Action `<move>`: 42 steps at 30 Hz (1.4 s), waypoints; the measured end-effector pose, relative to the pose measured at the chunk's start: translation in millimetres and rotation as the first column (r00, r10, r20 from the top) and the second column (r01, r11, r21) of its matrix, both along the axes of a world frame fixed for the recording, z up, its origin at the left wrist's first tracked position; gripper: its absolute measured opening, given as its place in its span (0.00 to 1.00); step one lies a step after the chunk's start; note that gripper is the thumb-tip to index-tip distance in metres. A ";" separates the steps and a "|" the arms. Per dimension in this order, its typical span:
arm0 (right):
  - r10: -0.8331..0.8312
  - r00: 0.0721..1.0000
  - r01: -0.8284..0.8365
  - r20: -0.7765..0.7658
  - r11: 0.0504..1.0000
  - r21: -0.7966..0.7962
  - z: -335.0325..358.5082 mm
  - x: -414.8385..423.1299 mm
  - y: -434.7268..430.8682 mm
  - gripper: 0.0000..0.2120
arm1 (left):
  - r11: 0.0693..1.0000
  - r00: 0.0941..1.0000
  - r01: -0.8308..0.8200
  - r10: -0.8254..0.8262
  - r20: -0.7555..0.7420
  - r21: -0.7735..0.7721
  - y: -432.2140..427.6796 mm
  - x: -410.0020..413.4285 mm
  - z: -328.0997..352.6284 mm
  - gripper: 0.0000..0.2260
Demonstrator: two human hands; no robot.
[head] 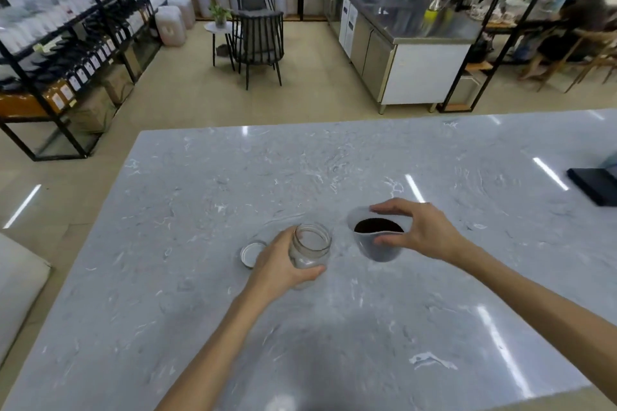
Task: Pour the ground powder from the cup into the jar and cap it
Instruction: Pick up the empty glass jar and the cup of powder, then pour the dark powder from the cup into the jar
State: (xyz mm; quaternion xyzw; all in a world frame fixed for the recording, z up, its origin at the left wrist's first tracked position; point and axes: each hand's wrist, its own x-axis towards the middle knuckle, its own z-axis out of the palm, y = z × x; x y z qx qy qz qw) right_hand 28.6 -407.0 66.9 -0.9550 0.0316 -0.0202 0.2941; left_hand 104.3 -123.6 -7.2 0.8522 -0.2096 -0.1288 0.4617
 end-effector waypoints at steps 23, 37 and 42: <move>0.375 0.888 -0.409 -0.265 0.382 -0.829 276.7 107.8 31.4 0.29 | 0.984 0.938 -0.065 0.003 0.346 0.167 -90.9 49.5 185.1 0.28; 0.382 0.877 -0.412 -0.290 0.290 -0.864 300.2 108.0 33.8 0.29 | 0.981 0.914 -0.080 0.001 0.405 0.178 -100.9 50.1 209.6 0.28; 0.374 0.877 -0.397 -0.302 0.212 -0.893 302.7 109.2 29.9 0.28 | 0.982 0.916 -0.074 -0.001 0.402 0.171 -104.3 47.0 209.6 0.28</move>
